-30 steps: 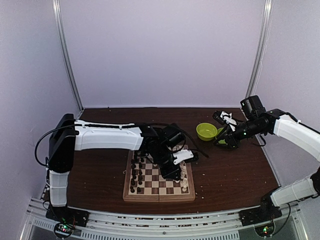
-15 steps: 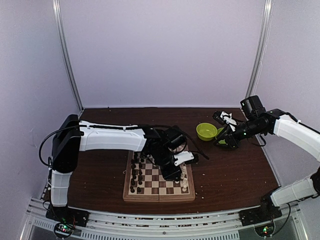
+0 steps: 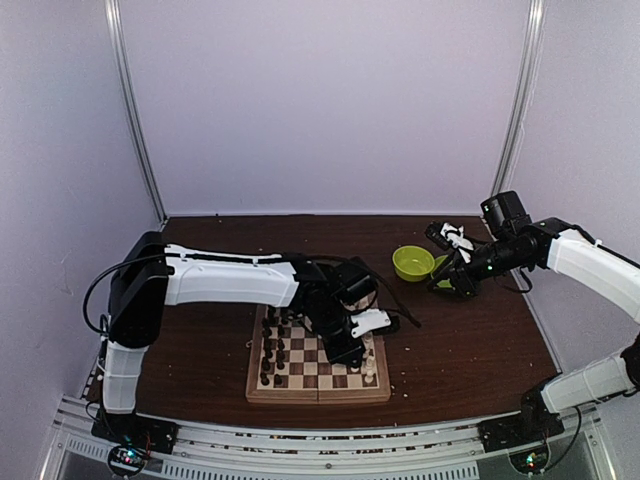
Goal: Set up the chess pieces on the board
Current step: Place the pawn on b2, then pick up the pawn from the chessboard.
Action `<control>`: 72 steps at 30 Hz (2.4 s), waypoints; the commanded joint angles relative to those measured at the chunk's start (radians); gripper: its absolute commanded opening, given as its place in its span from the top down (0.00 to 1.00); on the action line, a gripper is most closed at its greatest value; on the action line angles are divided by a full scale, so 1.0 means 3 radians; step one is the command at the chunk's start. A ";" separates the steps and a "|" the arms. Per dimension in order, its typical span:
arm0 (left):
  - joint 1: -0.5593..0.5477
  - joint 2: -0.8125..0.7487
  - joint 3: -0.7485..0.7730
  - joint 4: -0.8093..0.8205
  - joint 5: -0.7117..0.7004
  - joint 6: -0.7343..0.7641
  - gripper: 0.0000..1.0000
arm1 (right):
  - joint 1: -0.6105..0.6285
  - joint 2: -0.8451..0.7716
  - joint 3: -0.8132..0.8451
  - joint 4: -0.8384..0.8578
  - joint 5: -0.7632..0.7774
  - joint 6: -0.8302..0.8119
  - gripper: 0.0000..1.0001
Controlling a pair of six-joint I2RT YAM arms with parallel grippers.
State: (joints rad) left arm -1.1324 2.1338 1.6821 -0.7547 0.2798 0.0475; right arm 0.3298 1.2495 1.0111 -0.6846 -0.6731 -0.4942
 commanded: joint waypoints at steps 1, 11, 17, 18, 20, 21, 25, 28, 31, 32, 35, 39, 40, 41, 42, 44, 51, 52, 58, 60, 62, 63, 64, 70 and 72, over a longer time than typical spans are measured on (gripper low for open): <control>-0.0014 0.0058 0.0079 -0.0033 -0.0088 0.0038 0.90 | -0.0016 0.0002 0.0112 -0.0014 0.0025 -0.0022 0.59; -0.0014 -0.0028 0.0079 -0.0041 -0.0022 0.0043 0.80 | -0.0015 0.0002 0.0112 -0.0013 0.0030 -0.0020 0.59; -0.0014 -0.0225 0.0101 -0.0086 -0.0032 0.0050 0.77 | -0.0016 0.0011 0.0112 -0.0019 0.0014 -0.0023 0.59; -0.0012 -0.0271 0.0111 -0.0124 -0.0079 0.0058 0.77 | -0.0018 0.0012 0.0109 -0.0022 0.0011 -0.0027 0.59; -0.0006 -0.0372 0.0106 -0.0174 -0.0223 0.0066 0.76 | -0.0019 0.0016 0.0113 -0.0024 0.0005 -0.0029 0.59; 0.0004 -0.0426 0.0100 -0.0188 -0.0288 0.0068 0.75 | -0.0016 0.0020 0.0117 -0.0024 0.0002 -0.0028 0.59; 0.0173 -0.0717 0.0069 -0.0198 -0.0707 -0.0006 0.75 | -0.0017 0.0022 0.0130 -0.0026 -0.0034 0.0012 0.59; 0.0302 -0.0843 -0.0046 -0.0087 -0.0911 -0.0139 0.75 | -0.0017 0.0003 0.0127 -0.0003 -0.0023 0.0031 0.59; 0.0451 -0.0884 -0.0120 -0.0058 -0.1099 -0.0325 0.75 | -0.0017 -0.0025 0.0117 0.0009 0.0000 0.0035 0.59; 0.0509 -0.0885 -0.0138 -0.0050 -0.1162 -0.0410 0.75 | -0.0015 -0.0034 0.0111 0.0017 0.0016 0.0036 0.59; 0.0615 -0.0890 -0.0246 0.0024 -0.1333 -0.0583 0.73 | -0.0017 -0.0044 0.0101 0.0034 0.0043 0.0034 0.59; 0.0676 -0.0862 -0.0403 0.0214 -0.1241 -0.0667 0.72 | -0.0020 -0.0039 0.0091 0.0038 0.0049 0.0037 0.59; 0.0676 -0.0829 -0.0411 0.0232 -0.1214 -0.0673 0.72 | -0.0016 -0.0034 0.0095 0.0041 0.0046 0.0037 0.59; 0.0676 -0.0798 -0.0412 0.0243 -0.1183 -0.0685 0.71 | -0.0017 -0.0034 0.0094 0.0038 0.0043 0.0037 0.59; 0.0676 -0.0763 -0.0412 0.0243 -0.1156 -0.0687 0.71 | -0.0015 -0.0030 0.0096 0.0037 0.0040 0.0032 0.59; 0.0679 -0.0697 -0.0403 0.0243 -0.1081 -0.0688 0.70 | -0.0015 -0.0028 0.0096 0.0040 0.0040 0.0032 0.59; 0.0676 -0.0533 -0.0414 0.0243 -0.0856 -0.0675 0.69 | -0.0019 -0.0023 0.0091 0.0032 0.0050 0.0023 0.59; 0.0676 -0.0509 -0.0413 0.0243 -0.0789 -0.0664 0.69 | -0.0016 -0.0021 0.0095 0.0032 0.0050 0.0021 0.59; 0.0676 -0.0434 -0.0459 0.0235 -0.0736 -0.0673 0.69 | -0.0016 0.0012 0.0101 0.0018 0.0058 0.0007 0.59; 0.0676 -0.0415 -0.0478 0.0229 -0.0744 -0.0665 0.69 | -0.0015 0.0017 0.0102 0.0019 0.0055 0.0006 0.59; 0.0676 -0.0389 -0.0474 0.0197 -0.0731 -0.0661 0.69 | -0.0015 0.0023 0.0104 0.0012 0.0055 0.0006 0.59; 0.0676 -0.0382 -0.0480 0.0191 -0.0728 -0.0656 0.69 | -0.0015 0.0024 0.0102 0.0012 0.0055 0.0002 0.59; 0.0676 -0.0382 -0.0494 0.0188 -0.0722 -0.0656 0.69 | -0.0016 0.0027 0.0105 0.0012 0.0055 0.0001 0.59; 0.0662 -0.0408 -0.0551 0.0157 -0.0705 -0.0632 0.73 | -0.0019 0.0038 0.0107 0.0006 0.0055 -0.0004 0.59; 0.0661 -0.0418 -0.0569 0.0159 -0.0694 -0.0634 0.78 | -0.0018 0.0038 0.0105 0.0001 0.0055 -0.0012 0.59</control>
State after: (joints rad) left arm -0.9287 2.0136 1.5253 -0.7101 0.0505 -0.1474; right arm 0.3294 1.2533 1.0245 -0.6846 -0.6724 -0.4919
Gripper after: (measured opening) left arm 0.261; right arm 0.412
